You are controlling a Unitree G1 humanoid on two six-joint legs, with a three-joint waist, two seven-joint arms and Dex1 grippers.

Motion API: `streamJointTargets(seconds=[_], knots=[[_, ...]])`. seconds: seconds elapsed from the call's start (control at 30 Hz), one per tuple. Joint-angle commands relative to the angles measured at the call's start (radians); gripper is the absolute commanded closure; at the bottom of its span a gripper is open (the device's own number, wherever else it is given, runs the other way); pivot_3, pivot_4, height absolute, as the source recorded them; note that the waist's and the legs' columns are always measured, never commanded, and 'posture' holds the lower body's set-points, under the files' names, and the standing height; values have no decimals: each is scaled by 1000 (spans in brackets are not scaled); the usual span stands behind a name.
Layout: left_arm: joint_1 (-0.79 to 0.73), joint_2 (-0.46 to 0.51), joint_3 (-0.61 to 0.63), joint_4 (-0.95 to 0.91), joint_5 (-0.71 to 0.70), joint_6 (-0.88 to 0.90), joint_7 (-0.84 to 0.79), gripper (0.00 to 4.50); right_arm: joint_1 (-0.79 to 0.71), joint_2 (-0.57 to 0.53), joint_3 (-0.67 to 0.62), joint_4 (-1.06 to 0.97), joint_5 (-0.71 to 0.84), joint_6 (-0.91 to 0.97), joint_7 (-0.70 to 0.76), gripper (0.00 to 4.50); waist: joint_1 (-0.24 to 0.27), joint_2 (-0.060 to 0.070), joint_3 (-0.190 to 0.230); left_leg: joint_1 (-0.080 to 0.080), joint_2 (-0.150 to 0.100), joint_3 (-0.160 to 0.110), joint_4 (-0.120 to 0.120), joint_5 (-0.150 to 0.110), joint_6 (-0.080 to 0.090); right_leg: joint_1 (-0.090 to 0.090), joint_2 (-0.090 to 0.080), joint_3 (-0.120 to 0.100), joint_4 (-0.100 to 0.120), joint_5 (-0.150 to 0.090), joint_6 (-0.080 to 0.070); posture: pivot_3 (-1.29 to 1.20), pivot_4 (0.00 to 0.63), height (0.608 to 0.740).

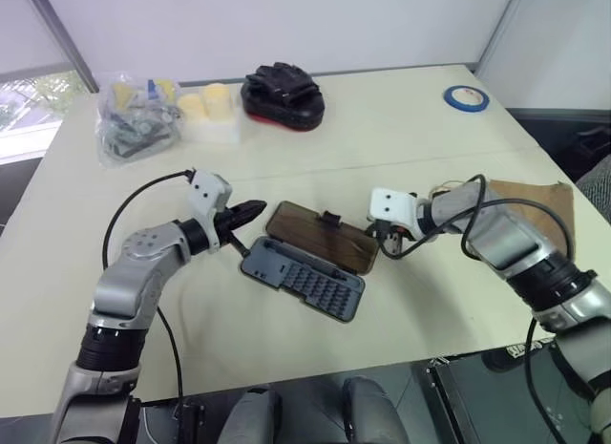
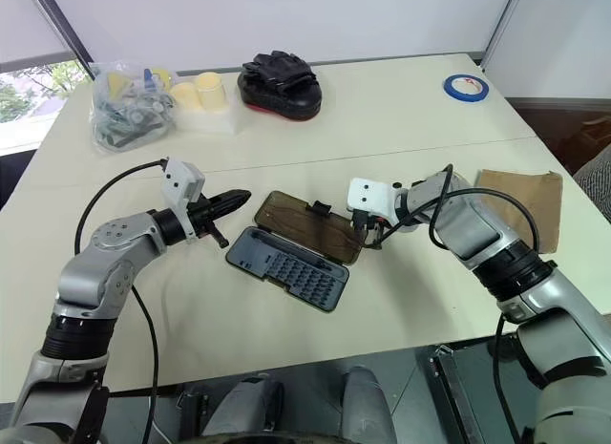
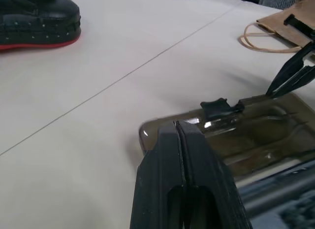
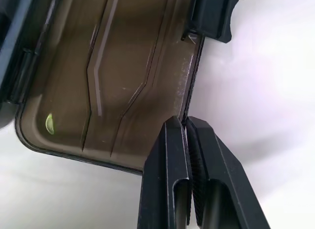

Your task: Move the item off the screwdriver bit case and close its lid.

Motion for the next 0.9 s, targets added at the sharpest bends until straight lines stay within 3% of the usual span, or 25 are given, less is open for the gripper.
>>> streamJointTargets(seconds=[0.03, 0.3, 0.47, 0.67, 0.9], knots=[[-9, 8, 26, -21, 0, -19, 3, 4500, -68, 4, 15, 96, -112, -182, 52, 4426, 2, 0, 0, 0, 0, 0, 0, 0, 0, 0, 0, 0, 0, 0, 0, 0, 150, 740], [0, 7, 25, -32, -3, -16, 10, 4500, -194, 69, 32, 395, -342, -527, -51, 4426, 7, 0, 0, 0, -1, 0, 1, 1, -2, 0, -1, 0, 0, 0, 0, 0, 150, 740], [2, 6, 24, -34, -3, -16, 13, 4500, -248, 129, 12, 508, -387, -648, -109, 4426, 5, 0, 0, 0, -1, 0, 1, 1, -2, 0, -1, 0, 0, 0, 0, 0, 150, 740], [3, 6, 24, -33, -2, -18, 13, 4500, -258, 157, -3, 552, -409, -731, -100, 4426, 3, 0, 0, 0, -1, -1, 0, 1, -2, 0, -1, 0, 1, 0, 0, 0, 150, 740], [0, 6, 22, -30, -1, -19, 12, 4500, -230, 147, -20, 504, -421, -665, -8, 4426, 1, 0, 0, 0, -1, -1, 0, 1, -2, 0, -1, 0, 1, 0, 0, 0, 150, 740]])
